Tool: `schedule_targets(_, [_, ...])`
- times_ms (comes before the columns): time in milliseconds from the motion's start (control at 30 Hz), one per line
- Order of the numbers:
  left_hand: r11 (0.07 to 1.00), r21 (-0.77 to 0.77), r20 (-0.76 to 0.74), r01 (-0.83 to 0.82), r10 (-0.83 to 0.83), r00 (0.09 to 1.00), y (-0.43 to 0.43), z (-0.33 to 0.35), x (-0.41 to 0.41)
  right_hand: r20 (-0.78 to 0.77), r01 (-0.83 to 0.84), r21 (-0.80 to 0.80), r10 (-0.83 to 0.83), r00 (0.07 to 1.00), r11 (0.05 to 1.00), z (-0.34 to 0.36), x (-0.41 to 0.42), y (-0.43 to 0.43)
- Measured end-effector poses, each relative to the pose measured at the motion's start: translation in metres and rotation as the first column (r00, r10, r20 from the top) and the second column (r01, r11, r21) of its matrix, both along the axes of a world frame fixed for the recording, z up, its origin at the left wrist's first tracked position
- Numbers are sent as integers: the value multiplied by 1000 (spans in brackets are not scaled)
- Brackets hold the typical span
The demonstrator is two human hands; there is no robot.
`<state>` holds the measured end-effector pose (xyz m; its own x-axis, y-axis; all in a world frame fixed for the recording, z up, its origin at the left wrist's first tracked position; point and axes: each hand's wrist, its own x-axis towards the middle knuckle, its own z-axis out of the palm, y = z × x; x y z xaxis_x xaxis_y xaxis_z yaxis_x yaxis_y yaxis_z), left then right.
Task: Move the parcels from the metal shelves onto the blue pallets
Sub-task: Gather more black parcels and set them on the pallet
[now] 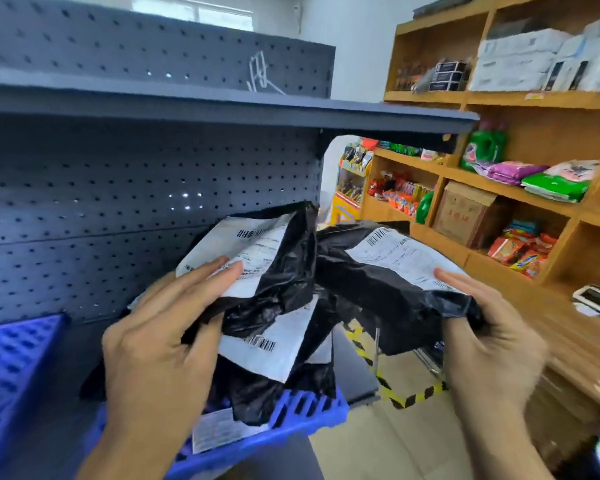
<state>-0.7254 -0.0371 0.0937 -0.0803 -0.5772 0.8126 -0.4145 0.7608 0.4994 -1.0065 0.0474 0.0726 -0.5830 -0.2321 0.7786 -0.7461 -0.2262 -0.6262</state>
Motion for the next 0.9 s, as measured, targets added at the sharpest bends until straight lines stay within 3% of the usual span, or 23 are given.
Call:
schedule_targets(100, [989, 1, -66, -147, 147, 987, 7, 4, -3, 4, -141, 25, 141, 990, 990, 10, -5, -37])
schedule_targets(300, [935, -26, -22, -354, 354, 935, 14, 1, -1, -53, -342, -15, 341, 939, 940, 13, -10, -86])
schedule_targets(633, [884, 80, -9, -460, 462, 887, 24, -18, -22, -35, -598, 69, 601, 799, 799, -4, -5, -134])
schedule_targets(900, [806, 234, 161, -544, 520, 839, 12, -35, -28, -12, -699, 217, 718, 696, 681, -23, 4, -148])
